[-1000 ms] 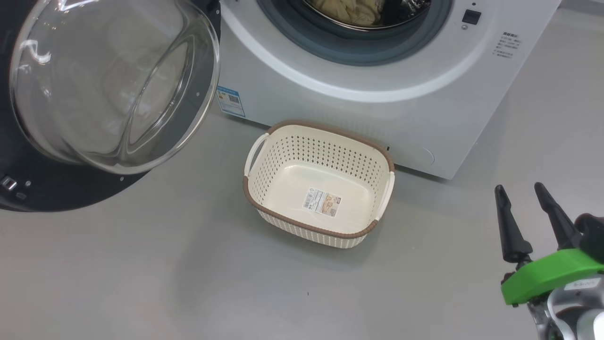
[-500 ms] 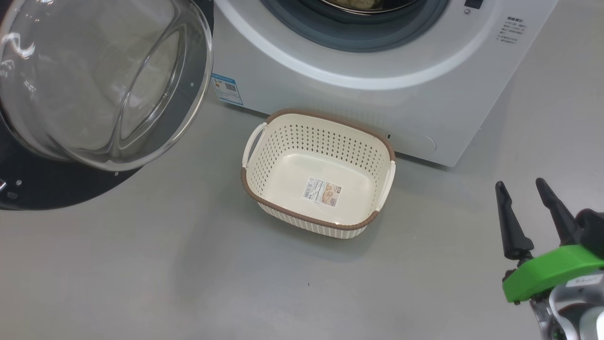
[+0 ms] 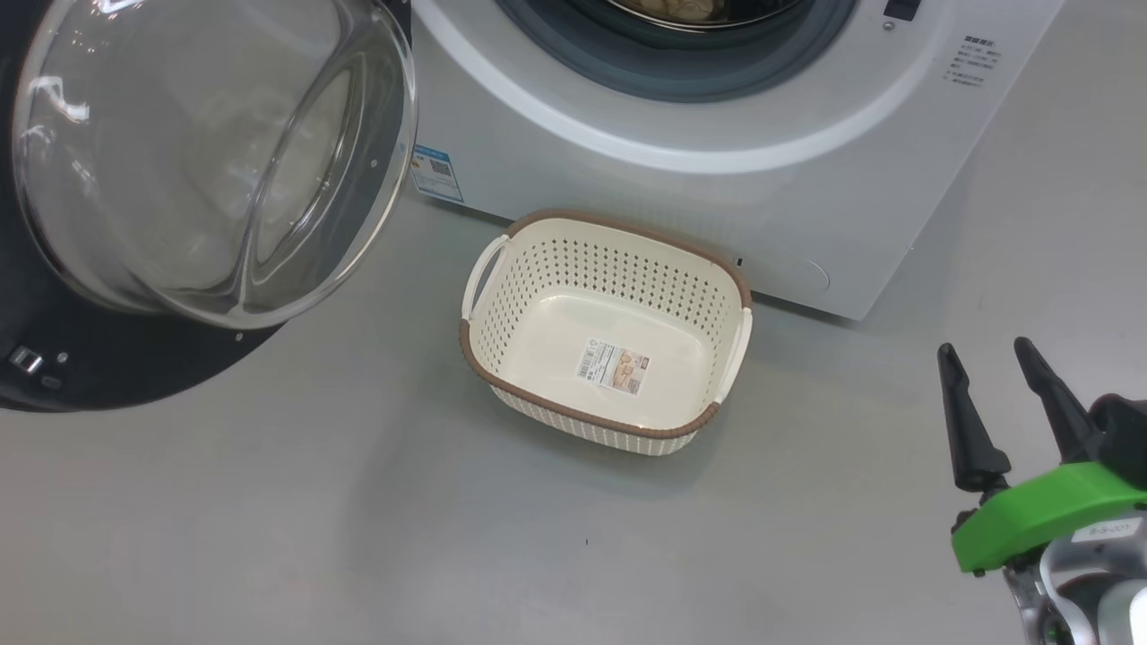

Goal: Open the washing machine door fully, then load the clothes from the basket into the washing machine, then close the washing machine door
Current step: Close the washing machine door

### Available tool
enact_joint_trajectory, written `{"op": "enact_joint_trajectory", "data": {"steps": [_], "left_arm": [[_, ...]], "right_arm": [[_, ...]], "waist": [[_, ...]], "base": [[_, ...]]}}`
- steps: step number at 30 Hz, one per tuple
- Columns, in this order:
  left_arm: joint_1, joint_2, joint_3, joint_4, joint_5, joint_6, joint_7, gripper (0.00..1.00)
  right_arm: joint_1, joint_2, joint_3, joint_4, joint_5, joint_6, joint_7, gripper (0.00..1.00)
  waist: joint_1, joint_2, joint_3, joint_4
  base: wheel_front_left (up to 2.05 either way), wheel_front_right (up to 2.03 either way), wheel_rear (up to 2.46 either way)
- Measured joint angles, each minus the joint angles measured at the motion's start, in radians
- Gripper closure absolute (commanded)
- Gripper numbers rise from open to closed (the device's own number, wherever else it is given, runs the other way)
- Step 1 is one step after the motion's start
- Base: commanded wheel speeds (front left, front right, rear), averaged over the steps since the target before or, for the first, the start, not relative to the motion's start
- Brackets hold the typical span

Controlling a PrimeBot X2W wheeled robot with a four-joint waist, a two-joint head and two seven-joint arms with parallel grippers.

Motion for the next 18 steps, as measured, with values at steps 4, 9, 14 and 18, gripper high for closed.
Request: {"op": "enact_joint_trajectory", "data": {"steps": [4,9,14,18], "left_arm": [[0.036,-0.012,-0.008,-0.051,-0.019,0.000,0.062,1.00],[0.077,-0.065,-0.028,-0.131,-0.041,0.000,0.135,1.00],[0.128,-0.110,-0.047,-0.212,-0.060,0.000,0.215,1.00],[0.179,-0.133,-0.057,-0.287,-0.075,0.001,0.265,1.00]], "right_arm": [[0.000,0.000,0.001,0.003,0.000,0.000,-0.001,0.00],[0.000,0.000,0.001,0.007,0.000,0.000,-0.001,0.00],[0.000,0.000,0.001,0.011,0.000,0.000,-0.002,0.00],[0.000,0.000,0.002,0.013,0.000,0.000,-0.009,0.00]], "waist": [[0.0000,0.0000,-0.004,0.000],[0.0000,0.0000,-0.003,0.007],[0.0000,0.0000,-0.006,0.008],[0.0001,0.0000,-0.008,0.006]], "base": [[0.00,0.00,0.00],[0.00,0.00,0.00],[0.00,0.00,0.00],[0.00,0.00,0.00]]}}
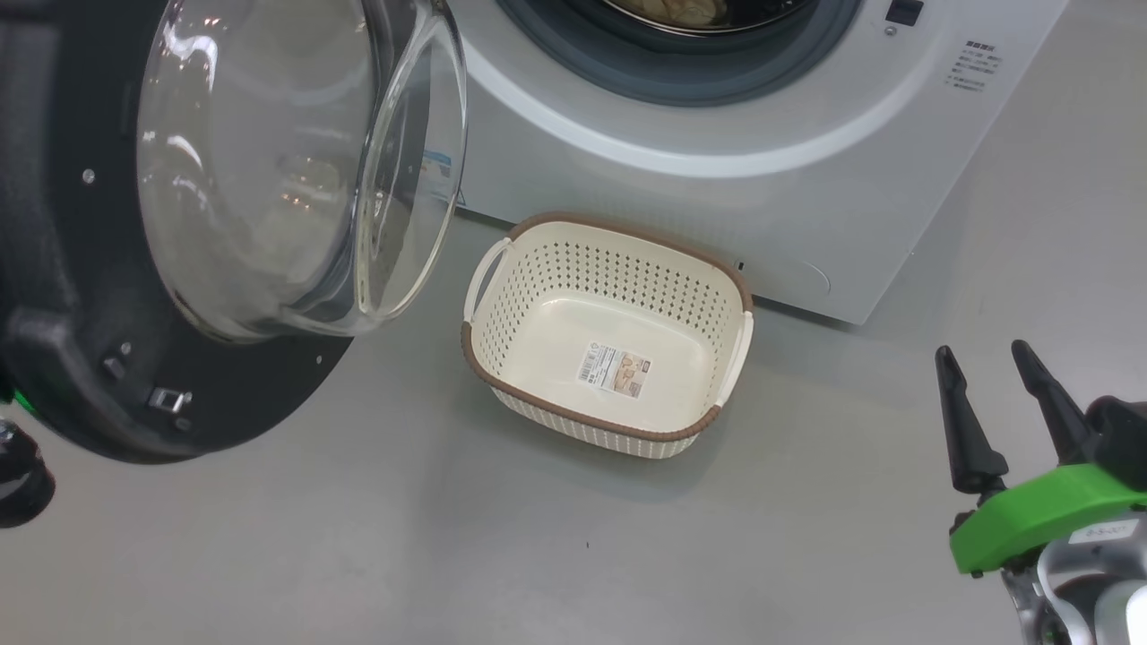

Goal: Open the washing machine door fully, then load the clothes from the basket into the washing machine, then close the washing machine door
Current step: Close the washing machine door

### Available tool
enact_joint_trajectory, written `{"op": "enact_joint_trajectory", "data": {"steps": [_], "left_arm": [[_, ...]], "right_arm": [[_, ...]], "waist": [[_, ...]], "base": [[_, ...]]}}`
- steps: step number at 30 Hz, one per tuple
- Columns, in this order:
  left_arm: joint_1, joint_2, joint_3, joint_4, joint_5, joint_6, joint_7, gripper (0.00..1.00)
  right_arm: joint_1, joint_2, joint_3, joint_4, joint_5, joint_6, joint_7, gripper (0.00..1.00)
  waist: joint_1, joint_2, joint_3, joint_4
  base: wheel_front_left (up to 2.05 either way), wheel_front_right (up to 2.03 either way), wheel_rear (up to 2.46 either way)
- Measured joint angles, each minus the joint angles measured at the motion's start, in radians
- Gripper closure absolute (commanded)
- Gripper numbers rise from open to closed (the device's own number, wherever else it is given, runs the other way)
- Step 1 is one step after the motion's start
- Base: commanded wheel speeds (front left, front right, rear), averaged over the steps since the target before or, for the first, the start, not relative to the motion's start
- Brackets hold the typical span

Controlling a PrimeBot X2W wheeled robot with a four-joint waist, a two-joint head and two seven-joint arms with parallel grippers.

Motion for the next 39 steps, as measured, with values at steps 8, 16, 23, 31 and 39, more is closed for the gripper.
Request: {"op": "enact_joint_trajectory", "data": {"steps": [8,16,23,31,39], "left_arm": [[0.082,-0.068,-0.041,-0.178,-0.035,0.013,0.096,1.00],[0.154,-0.109,-0.086,-0.355,-0.050,0.027,0.159,1.00],[0.205,-0.168,-0.137,-0.456,-0.049,0.026,0.181,1.00],[0.218,-0.221,-0.177,-0.514,-0.049,0.017,0.189,1.00],[0.218,-0.257,-0.236,-0.560,-0.050,0.003,0.200,1.00]], "right_arm": [[0.000,0.000,0.008,0.012,0.000,0.000,-0.006,0.00],[0.000,0.000,0.015,0.017,0.009,0.000,-0.019,0.00],[0.000,0.000,0.016,0.026,0.009,0.000,-0.025,0.00],[-0.017,0.000,0.017,0.033,0.025,0.000,-0.037,0.00],[-0.035,0.000,0.021,0.046,0.039,0.000,-0.054,0.00]], "waist": [[0.0000,0.0000,-0.006,-0.006],[0.0000,0.0000,-0.011,-0.036],[0.0000,0.0000,-0.007,-0.066],[0.0001,0.0000,0.009,-0.100],[0.0000,0.0000,0.023,-0.149]], "base": [[0.00,0.00,0.00],[0.00,0.00,0.00],[0.00,0.00,0.00],[0.00,0.00,0.00],[0.00,0.00,0.00]]}}
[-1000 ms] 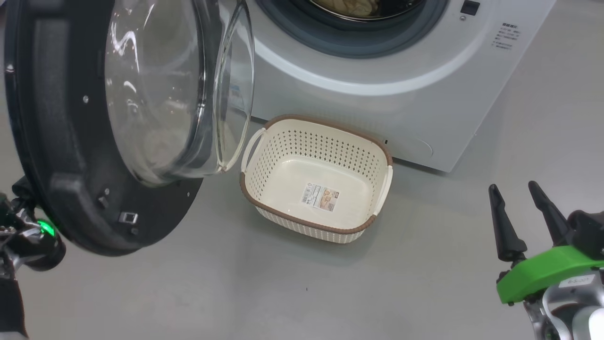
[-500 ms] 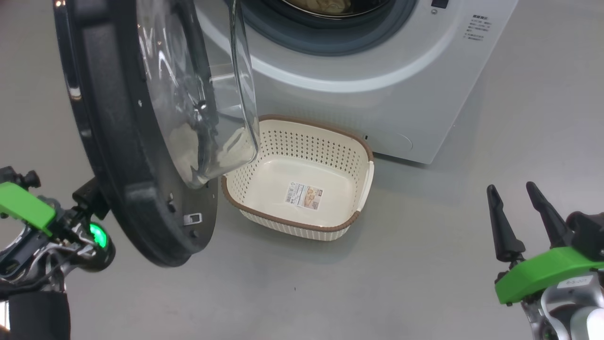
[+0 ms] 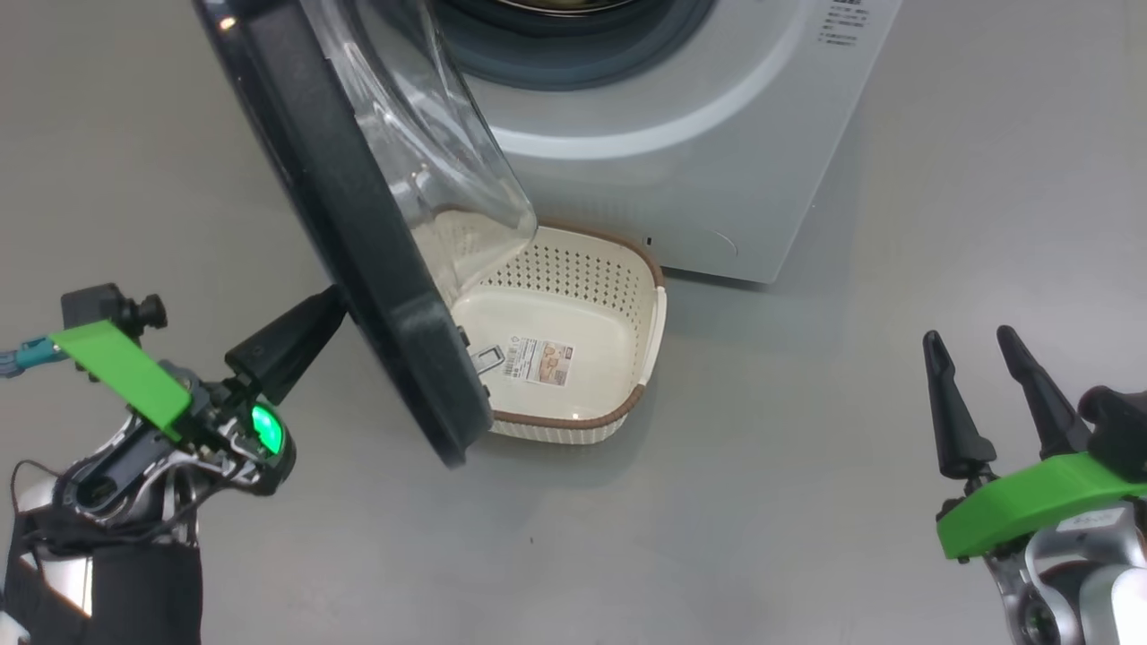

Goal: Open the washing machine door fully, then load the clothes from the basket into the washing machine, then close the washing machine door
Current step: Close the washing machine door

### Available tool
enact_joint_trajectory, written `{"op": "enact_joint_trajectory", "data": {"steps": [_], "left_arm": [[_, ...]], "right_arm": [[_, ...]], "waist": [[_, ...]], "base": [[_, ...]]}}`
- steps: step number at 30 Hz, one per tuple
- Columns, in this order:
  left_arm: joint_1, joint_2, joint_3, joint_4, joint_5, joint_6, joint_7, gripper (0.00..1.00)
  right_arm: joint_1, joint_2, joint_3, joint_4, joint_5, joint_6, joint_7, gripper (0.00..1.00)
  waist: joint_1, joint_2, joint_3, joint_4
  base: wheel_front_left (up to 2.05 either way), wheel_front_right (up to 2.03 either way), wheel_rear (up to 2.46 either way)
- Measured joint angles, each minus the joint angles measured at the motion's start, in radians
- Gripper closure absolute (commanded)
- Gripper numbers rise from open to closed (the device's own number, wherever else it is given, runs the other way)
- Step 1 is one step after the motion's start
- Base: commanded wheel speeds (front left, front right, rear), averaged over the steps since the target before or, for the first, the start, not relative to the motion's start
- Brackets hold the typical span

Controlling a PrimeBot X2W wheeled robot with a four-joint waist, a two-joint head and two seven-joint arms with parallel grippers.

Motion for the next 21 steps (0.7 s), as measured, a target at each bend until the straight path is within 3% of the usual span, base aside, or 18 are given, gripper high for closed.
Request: {"op": "enact_joint_trajectory", "data": {"steps": [21], "left_arm": [[-0.066,-0.025,-0.073,0.039,0.009,-0.003,-0.116,1.00]], "right_arm": [[-0.020,0.000,0.019,0.056,0.049,0.000,-0.053,0.00]], "waist": [[0.0000,0.0000,0.021,-0.187]], "base": [[0.00,0.00,0.00]]}}
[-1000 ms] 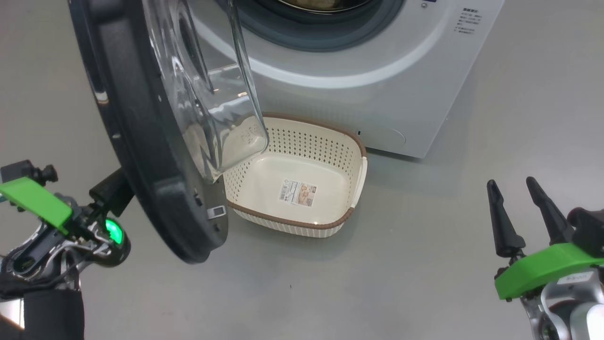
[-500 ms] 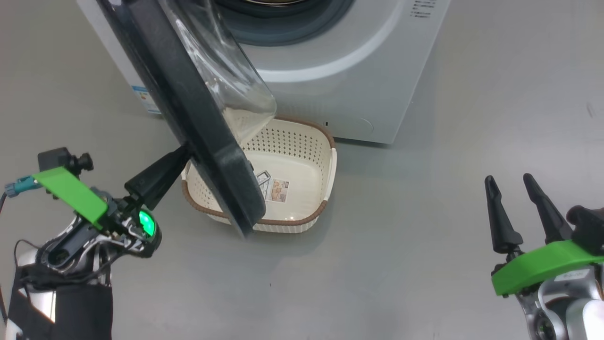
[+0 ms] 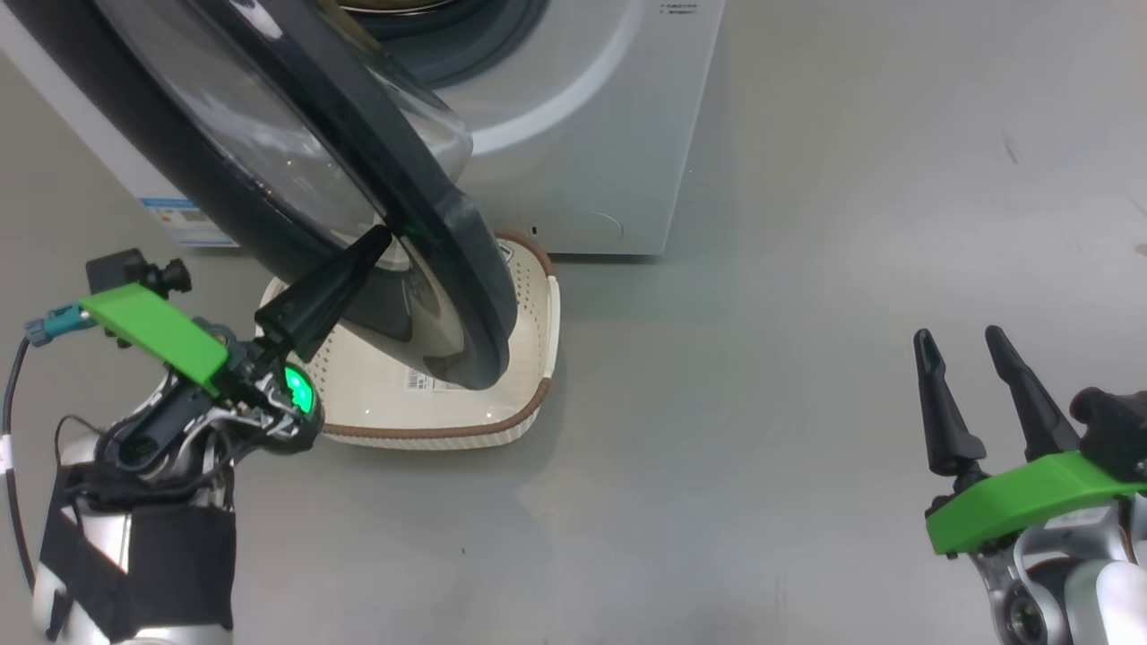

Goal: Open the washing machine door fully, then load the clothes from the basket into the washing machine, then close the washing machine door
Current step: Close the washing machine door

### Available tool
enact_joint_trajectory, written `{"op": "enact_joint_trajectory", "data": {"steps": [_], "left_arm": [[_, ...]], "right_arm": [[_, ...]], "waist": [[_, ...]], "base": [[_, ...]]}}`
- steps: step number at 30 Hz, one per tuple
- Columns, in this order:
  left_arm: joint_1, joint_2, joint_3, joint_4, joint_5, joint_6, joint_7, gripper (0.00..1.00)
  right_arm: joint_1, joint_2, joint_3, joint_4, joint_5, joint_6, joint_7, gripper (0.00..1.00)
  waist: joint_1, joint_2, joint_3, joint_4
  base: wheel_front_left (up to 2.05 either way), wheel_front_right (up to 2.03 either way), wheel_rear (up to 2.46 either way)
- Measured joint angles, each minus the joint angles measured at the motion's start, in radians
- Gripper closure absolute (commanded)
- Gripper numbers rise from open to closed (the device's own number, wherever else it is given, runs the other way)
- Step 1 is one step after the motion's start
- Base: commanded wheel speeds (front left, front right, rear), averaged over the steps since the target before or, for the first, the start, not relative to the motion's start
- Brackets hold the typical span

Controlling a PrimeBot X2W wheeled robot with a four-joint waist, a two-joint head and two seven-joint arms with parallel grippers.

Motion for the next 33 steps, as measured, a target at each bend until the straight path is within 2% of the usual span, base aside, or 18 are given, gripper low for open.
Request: {"op": "enact_joint_trajectory", "data": {"steps": [9,20,27,33], "left_arm": [[-0.066,-0.003,-0.019,0.054,0.018,0.000,-0.085,1.00],[-0.128,0.003,0.001,0.122,0.044,0.000,-0.172,1.00],[-0.153,0.012,0.007,0.142,0.054,0.000,-0.228,1.00],[-0.148,0.014,0.011,0.132,0.048,0.000,-0.245,1.00]], "right_arm": [[-0.024,0.000,0.013,0.022,0.018,0.000,-0.026,0.00],[-0.027,0.000,0.030,0.046,0.026,0.000,-0.043,0.00],[-0.029,0.000,0.037,0.056,0.035,0.000,-0.052,0.00],[-0.031,0.000,0.025,0.065,0.035,0.000,-0.062,0.00]], "waist": [[0.0000,0.0000,0.012,-0.096],[0.0000,0.0000,0.012,-0.188],[0.0000,0.0000,0.010,-0.217],[0.0000,0.0000,0.005,-0.204]], "base": [[0.00,0.00,0.00],[0.00,0.00,0.00],[0.00,0.00,0.00],[0.00,0.00,0.00]]}}
